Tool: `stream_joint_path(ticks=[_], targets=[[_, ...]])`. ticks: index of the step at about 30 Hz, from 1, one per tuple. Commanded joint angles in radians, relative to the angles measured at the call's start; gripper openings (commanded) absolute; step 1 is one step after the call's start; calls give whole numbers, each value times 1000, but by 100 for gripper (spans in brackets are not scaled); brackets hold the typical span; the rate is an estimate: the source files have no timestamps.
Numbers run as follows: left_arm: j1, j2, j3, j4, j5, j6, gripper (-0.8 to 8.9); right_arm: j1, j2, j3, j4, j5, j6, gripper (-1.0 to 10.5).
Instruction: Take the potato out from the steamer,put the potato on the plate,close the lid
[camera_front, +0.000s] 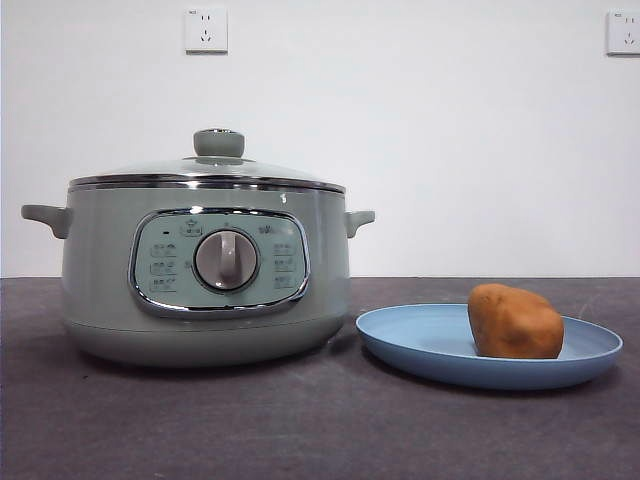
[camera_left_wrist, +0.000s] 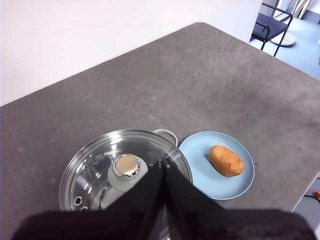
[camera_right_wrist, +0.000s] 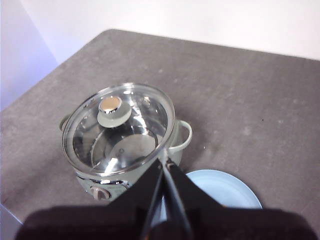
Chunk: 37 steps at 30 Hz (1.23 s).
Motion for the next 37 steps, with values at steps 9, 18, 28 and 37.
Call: stream_joint_path(ticks=[9, 18, 28, 37], targets=[[-1, 6, -3, 2, -1, 11, -4, 1, -1, 5, 7, 2, -3, -1], [26, -17, -5, -14, -25, 87, -4, 1, -1, 5, 6, 2, -3, -1], [120, -251, -410, 357, 8, 8, -4, 1, -1, 5, 6, 2, -3, -1], [180, -560, -994, 759, 3, -169, -4, 1, -1, 5, 6, 2, -3, -1]])
